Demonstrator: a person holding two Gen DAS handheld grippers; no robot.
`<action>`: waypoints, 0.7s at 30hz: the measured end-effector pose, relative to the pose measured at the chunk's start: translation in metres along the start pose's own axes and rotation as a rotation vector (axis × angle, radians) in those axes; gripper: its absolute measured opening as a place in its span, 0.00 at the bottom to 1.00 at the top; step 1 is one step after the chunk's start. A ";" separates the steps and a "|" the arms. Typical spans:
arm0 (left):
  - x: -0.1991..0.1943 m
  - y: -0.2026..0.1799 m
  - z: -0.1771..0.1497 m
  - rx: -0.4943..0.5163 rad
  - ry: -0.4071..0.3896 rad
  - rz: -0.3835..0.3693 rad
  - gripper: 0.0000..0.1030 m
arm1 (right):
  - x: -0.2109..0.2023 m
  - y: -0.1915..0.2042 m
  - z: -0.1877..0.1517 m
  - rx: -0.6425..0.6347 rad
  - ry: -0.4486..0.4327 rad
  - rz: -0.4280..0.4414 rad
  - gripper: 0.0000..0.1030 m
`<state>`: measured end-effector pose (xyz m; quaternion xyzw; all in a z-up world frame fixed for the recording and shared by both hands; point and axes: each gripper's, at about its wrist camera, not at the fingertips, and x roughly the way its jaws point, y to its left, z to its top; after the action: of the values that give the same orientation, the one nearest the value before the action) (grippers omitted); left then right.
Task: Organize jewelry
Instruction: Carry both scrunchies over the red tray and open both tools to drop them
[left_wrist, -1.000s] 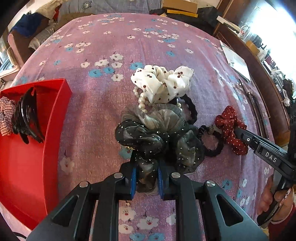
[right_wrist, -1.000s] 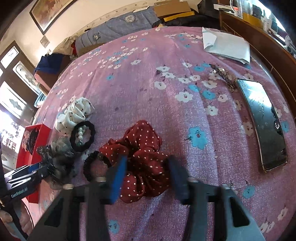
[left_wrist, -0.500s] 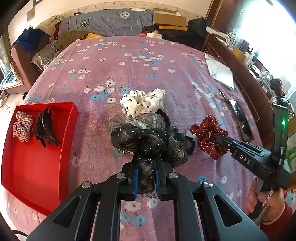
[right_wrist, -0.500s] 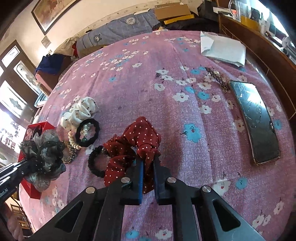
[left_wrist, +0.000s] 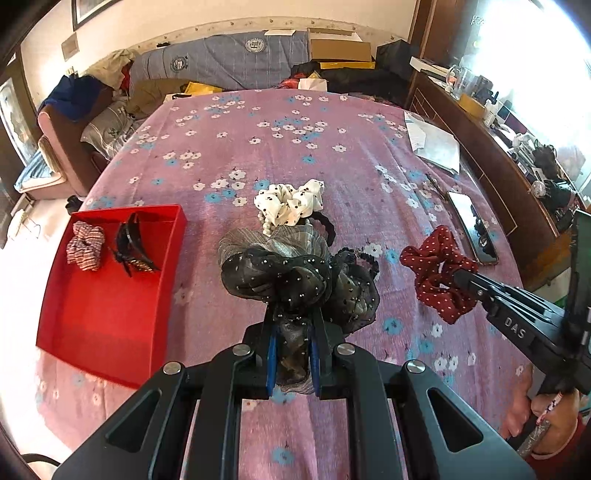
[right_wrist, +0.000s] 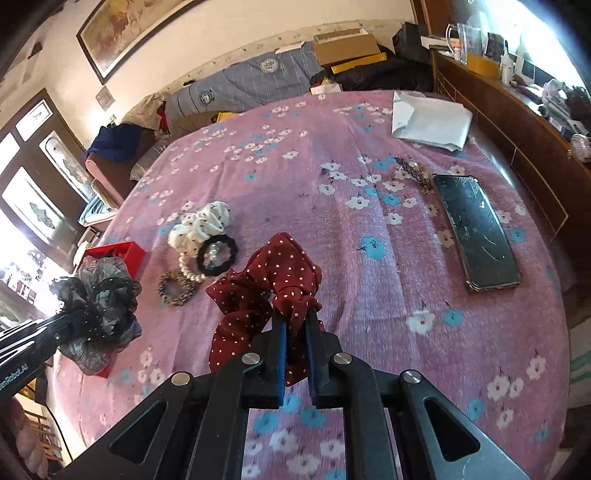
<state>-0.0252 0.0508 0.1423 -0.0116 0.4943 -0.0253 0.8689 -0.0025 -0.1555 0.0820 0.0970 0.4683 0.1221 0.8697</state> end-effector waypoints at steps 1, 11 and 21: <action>-0.005 -0.001 -0.002 0.003 -0.004 0.009 0.13 | -0.004 0.002 -0.002 -0.002 -0.004 -0.001 0.09; -0.034 -0.002 -0.018 0.020 -0.034 0.049 0.13 | -0.041 0.021 -0.017 -0.010 -0.043 0.021 0.09; -0.056 0.014 -0.026 0.018 -0.072 0.095 0.13 | -0.059 0.053 -0.022 -0.062 -0.074 0.057 0.10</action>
<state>-0.0760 0.0678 0.1764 0.0188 0.4624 0.0121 0.8864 -0.0584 -0.1213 0.1317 0.0876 0.4287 0.1577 0.8852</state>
